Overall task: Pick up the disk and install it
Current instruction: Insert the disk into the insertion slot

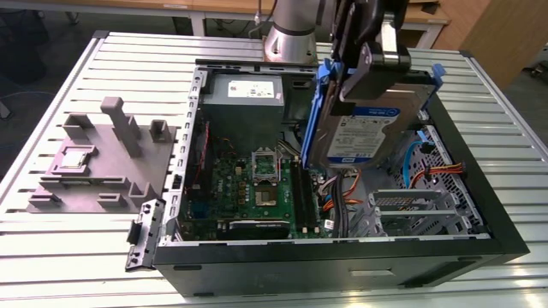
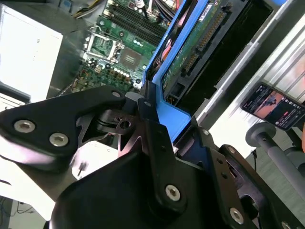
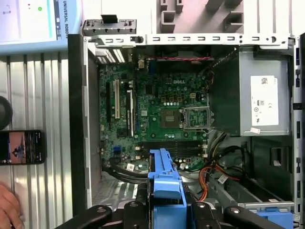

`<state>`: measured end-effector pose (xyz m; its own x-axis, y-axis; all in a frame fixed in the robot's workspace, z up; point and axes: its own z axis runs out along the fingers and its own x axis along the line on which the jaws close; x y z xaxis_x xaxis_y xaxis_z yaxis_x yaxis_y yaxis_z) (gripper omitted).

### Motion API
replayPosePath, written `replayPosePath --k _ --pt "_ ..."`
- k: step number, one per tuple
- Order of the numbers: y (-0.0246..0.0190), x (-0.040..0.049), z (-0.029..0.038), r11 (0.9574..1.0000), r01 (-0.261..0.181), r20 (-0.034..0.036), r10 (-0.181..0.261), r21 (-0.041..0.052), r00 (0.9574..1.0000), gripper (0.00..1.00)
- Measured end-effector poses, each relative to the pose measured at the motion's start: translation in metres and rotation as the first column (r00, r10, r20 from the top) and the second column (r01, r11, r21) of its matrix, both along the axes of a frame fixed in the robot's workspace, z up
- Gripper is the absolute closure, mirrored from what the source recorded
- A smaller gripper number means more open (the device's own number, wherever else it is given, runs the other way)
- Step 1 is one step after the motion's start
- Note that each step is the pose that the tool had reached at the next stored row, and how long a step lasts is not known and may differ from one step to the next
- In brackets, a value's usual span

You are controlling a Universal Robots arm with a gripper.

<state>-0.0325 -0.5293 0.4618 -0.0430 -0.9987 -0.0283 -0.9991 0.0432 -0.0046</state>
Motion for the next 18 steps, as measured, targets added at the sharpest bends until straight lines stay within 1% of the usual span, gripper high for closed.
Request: replayPosePath --k 3,11,13,15,18 --pt "-0.0020 0.0041 -0.0004 1.0000 0.000 0.0000 0.000 0.0000 1.0000 0.63" --pt "-0.0025 0.0270 -0.0011 1.0000 0.000 -0.0001 0.000 -0.0002 1.0000 0.63" --pt "-0.0027 0.0307 -0.0013 1.0000 0.000 0.0000 0.000 -0.0005 1.0000 0.63" --pt "-0.0044 0.0330 -0.0017 1.0000 0.000 -0.0001 0.000 -0.0007 1.0000 0.63" --pt "-0.0094 0.0345 -0.0022 1.0000 0.000 0.0000 0.000 -0.0015 1.0000 0.63"
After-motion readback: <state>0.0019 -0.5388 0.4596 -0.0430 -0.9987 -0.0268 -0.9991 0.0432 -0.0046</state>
